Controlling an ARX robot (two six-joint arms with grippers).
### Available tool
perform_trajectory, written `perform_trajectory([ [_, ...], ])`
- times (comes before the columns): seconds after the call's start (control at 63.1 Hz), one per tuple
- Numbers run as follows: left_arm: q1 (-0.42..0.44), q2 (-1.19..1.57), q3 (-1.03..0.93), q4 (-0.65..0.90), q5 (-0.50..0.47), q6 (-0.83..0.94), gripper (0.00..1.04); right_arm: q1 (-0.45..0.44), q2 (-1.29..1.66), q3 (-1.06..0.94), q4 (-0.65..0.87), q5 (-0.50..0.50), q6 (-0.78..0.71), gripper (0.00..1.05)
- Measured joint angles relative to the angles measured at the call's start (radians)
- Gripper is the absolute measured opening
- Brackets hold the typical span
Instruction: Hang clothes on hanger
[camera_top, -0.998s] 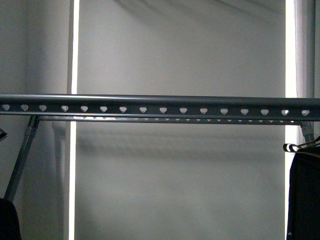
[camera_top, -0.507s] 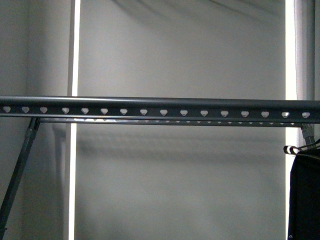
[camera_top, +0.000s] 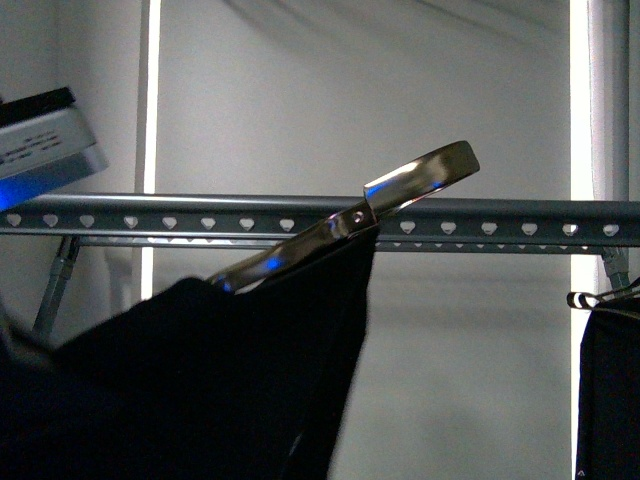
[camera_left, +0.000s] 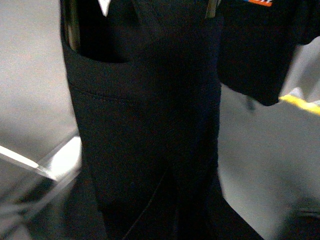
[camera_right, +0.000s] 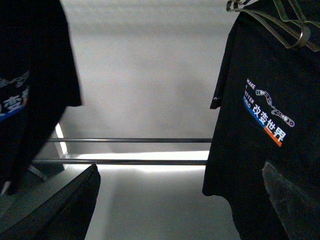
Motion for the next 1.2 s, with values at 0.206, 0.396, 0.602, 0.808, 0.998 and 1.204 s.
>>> perform_trajectory([
  [0.206, 0.035, 0.166, 0.131, 0.106, 0.024, 0.434, 0.05, 0.0, 0.0, 0.0, 0.0, 0.0, 0.0, 0.97],
  [0.396, -0.027, 0.264, 0.214, 0.159, 0.023, 0.716, 0.05, 0.0, 0.0, 0.0, 0.0, 0.0, 0.0, 0.97],
  [0.602, -0.096, 0.354, 0.268, 0.248, 0.004, 0.848, 0.05, 0.0, 0.0, 0.0, 0.0, 0.0, 0.0, 0.97],
  [0.808, -0.098, 0.36, 0.268, 0.248, 0.002, 0.878, 0.05, 0.0, 0.0, 0.0, 0.0, 0.0, 0.0, 0.97],
  [0.998, -0.093, 0.36, 0.268, 0.248, -0.006, 0.888, 0.05, -0.256, 0.222, 0.102, -0.06, -0.546, 0.108, 0.97],
  [1.204, -0.095, 0.36, 0.269, 0.248, -0.003, 0.894, 0.05, -0.493, 0.522, 0.263, 0.277, -0.813, -0.085, 0.97],
])
